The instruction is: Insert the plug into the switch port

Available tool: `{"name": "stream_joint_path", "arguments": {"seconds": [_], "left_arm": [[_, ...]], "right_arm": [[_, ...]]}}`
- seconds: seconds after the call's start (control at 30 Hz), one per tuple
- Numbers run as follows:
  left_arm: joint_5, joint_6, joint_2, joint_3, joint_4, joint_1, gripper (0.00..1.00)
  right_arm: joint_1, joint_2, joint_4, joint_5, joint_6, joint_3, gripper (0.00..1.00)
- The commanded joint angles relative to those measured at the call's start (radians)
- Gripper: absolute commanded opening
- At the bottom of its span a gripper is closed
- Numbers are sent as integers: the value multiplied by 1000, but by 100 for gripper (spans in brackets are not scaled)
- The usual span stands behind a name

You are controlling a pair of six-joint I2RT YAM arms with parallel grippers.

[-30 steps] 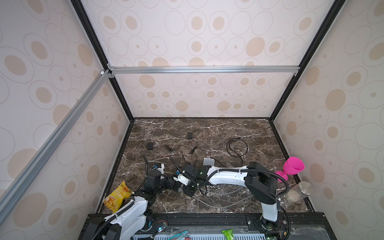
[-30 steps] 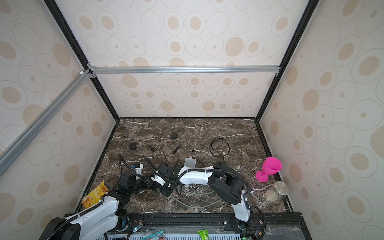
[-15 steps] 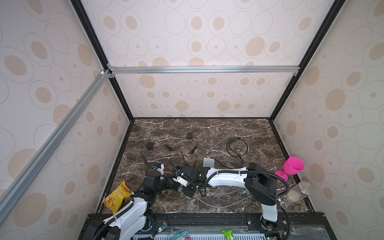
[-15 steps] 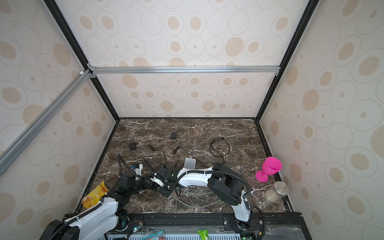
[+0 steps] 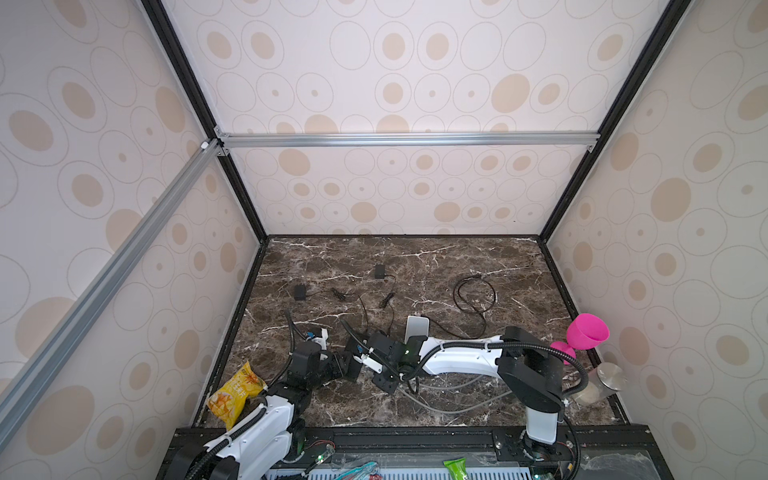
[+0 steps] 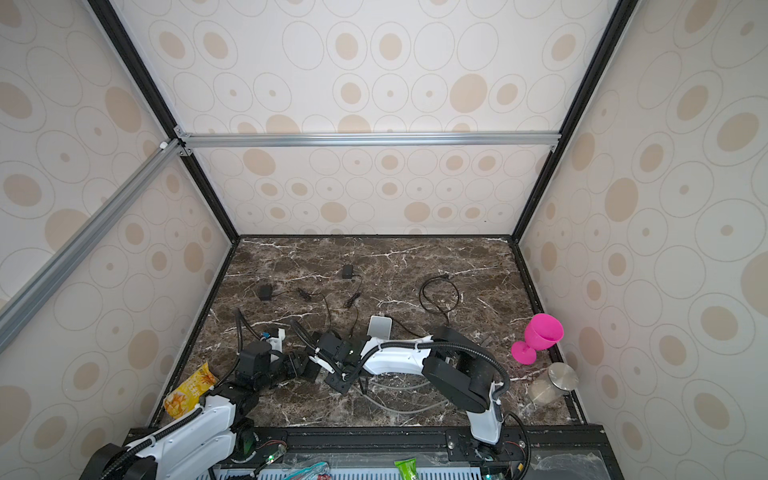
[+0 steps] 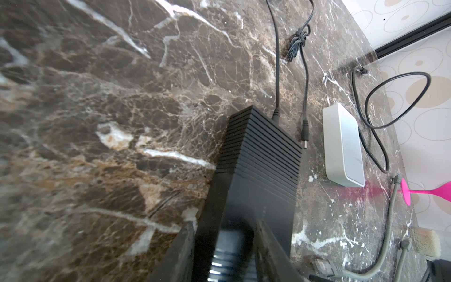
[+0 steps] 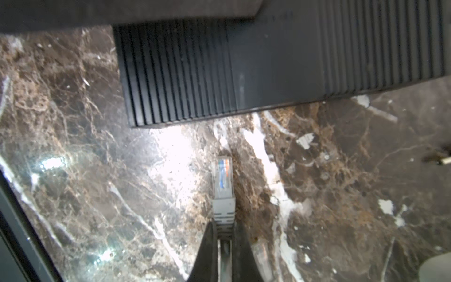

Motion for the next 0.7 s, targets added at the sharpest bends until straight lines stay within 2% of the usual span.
{"name": "stream_joint_path", "arguments": {"seconds": [0.0, 0.4, 0.67], "left_arm": [[-15, 8, -1, -10, -56, -4, 40], [-10, 9, 7, -8, -51, -4, 40], [-12, 9, 4, -8, -53, -4, 40]], "right_arm": [[-6, -21, -1, 9, -25, 6, 0], [-30, 70, -40, -12, -62, 160, 0], [-33, 20, -15, -22, -48, 98, 0]]}}
